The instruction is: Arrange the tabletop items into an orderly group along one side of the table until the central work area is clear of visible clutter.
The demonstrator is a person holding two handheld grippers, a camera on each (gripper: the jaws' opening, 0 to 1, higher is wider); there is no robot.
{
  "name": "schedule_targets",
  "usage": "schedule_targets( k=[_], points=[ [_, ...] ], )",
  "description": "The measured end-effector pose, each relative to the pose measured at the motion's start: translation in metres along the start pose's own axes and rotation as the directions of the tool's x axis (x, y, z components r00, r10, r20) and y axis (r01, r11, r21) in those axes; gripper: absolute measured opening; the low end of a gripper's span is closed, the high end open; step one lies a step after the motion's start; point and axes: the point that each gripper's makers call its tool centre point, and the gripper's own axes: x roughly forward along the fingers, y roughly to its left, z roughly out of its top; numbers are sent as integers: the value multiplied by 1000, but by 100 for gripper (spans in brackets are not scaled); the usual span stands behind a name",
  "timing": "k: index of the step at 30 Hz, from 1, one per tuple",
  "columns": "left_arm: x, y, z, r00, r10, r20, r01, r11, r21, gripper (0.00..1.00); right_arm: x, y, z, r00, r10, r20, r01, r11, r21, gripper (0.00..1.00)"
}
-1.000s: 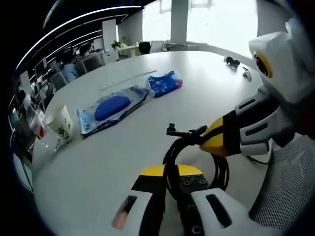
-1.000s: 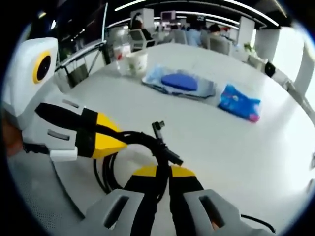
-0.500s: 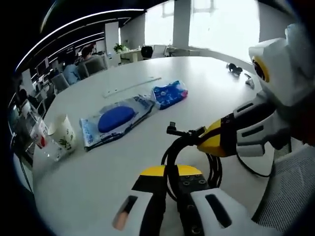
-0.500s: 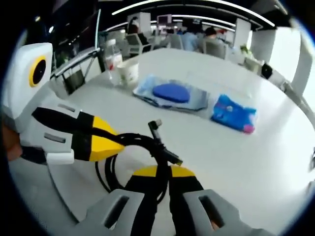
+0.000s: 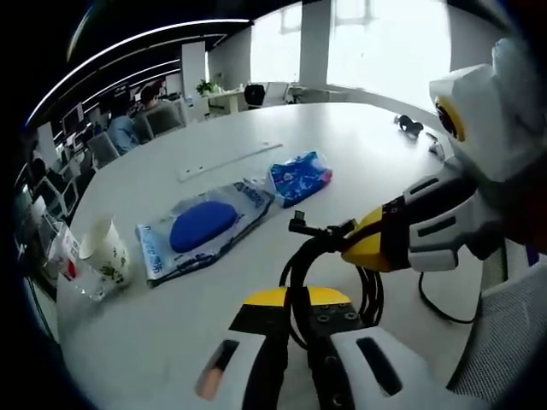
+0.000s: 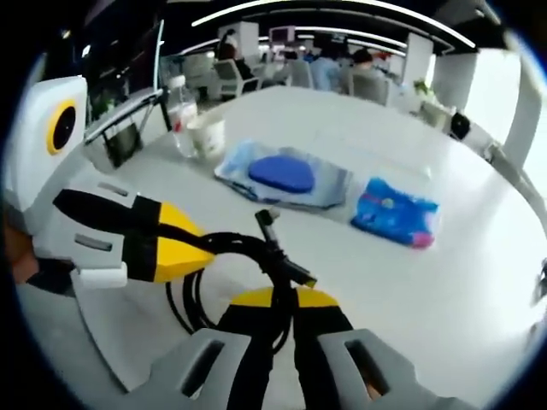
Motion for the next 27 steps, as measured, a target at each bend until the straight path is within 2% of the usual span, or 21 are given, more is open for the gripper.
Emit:
schedule_targets(
  k=[9, 27],
  points=[
    [16, -1, 6, 1000, -13, -1, 13, 1000, -9, 4, 7, -16, 0, 1000, -5, -12, 5, 999, 32, 3],
    [40, 10, 8, 999, -18, -26, 17, 1000, -19, 4, 29, -28, 0, 999, 2, -54, 2, 997, 73, 3]
  ],
)
